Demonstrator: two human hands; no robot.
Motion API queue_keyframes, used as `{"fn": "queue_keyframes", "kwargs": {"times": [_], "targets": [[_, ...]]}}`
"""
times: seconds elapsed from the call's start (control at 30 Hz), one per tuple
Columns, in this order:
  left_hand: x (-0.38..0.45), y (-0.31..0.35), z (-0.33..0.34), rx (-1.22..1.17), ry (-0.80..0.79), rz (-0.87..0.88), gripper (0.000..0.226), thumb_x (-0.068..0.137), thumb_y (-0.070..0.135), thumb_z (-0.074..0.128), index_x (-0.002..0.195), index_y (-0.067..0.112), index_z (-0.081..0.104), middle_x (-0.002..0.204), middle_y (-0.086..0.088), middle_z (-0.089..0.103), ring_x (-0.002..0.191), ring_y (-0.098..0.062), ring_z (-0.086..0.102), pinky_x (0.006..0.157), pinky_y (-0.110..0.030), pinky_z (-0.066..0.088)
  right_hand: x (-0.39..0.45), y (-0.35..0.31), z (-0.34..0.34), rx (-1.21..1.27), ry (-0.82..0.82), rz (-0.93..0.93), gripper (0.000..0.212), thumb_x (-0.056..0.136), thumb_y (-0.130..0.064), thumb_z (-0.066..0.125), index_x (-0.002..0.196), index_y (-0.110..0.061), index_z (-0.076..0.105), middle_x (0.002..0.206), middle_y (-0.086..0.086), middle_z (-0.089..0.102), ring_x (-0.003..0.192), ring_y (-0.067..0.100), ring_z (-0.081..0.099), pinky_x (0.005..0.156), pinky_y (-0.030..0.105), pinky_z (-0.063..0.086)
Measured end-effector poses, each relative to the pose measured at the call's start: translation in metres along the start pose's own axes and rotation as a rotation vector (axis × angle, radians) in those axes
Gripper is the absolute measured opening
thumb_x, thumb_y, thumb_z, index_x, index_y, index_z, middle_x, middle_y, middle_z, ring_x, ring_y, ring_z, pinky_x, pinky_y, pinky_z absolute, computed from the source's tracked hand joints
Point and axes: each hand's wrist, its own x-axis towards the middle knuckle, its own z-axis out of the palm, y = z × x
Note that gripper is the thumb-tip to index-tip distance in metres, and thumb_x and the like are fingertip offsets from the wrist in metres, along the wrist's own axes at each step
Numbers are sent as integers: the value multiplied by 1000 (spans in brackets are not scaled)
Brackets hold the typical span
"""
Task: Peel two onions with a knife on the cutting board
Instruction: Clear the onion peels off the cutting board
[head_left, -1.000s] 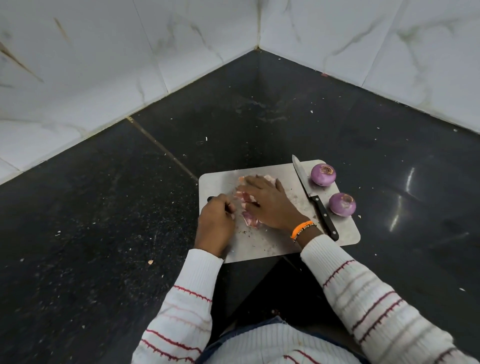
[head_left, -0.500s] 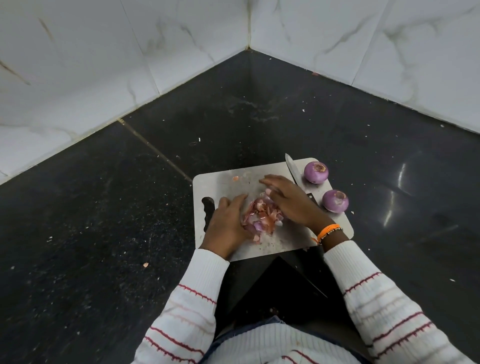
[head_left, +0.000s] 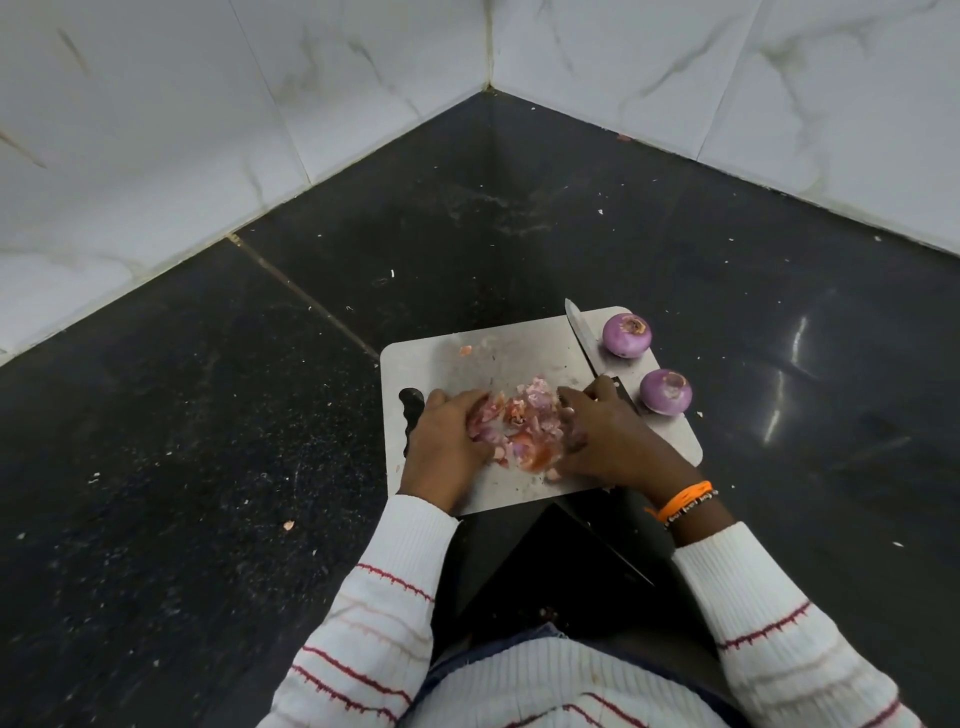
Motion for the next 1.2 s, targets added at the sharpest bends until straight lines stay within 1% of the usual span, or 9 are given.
{"fn": "queue_keyframes", "kwargs": {"times": [0.1,0.17,0.3,0.43,0.57,0.8,0.93,1.07,1.2], "targets": [[2,3,2,-17,-26,32,64,77,9,74,135,20,50,116,-3,48,111,-22,51,98,-29,37,1,-11,-3,86,14,-85,71,78,-21,71,139,-14,35,120,4,37,119,26,38,89,24,34],[5,4,1,2,-25,50,61,79,12,73,135,20,50,119,-3,48,112,-21,49,95,-26,36,3,-12,-4,142,-11,-101,77,75,-17,74,140,-17,32,115,2,36,118,25,39,86,21,33],[17,5,-3,131,36,72,46,97,24,49,142,15,40,144,-5,39,132,-23,34,109,-34,29,4,-2,-8,20,-40,-84,96,73,-32,75,147,-23,14,144,8,23,132,30,25,106,41,29],[39,1,0,267,-51,118,57,102,38,27,151,12,15,160,-6,8,148,-21,0,118,-36,-2,10,-6,7,124,117,-156,73,90,-31,57,148,-15,14,154,7,17,140,25,14,113,35,14],[56,-3,1,228,-190,76,65,99,49,20,152,15,2,160,-1,-7,146,-15,-12,116,-34,-8,19,-10,35,196,230,-67,65,98,-34,40,149,-9,8,158,8,6,145,20,2,117,35,1],[12,6,6,40,-340,163,57,101,43,17,152,19,8,160,6,-3,145,-6,-10,120,-31,-6,7,-10,40,307,105,-221,61,99,-29,40,148,-9,11,157,8,11,146,19,7,119,35,7],[-11,15,7,-93,-281,110,58,99,46,16,151,21,7,159,10,-3,143,-1,-10,118,-26,-7,-15,-10,40,235,249,-81,68,97,-34,41,148,-8,5,158,9,1,146,20,-4,115,28,-3],[-20,12,4,-92,-271,83,79,84,61,12,151,22,-1,159,10,-9,143,-1,-16,114,-23,-11,-40,0,52,97,265,128,77,96,-47,36,147,-3,-1,157,15,-3,146,24,-3,116,30,0],[-19,2,7,28,-329,95,70,98,44,33,151,21,-7,158,7,-16,142,-8,-23,115,-29,-11,-30,-4,57,139,226,57,72,98,-42,32,148,-4,-3,157,14,-5,145,22,-7,117,33,-3]]}}
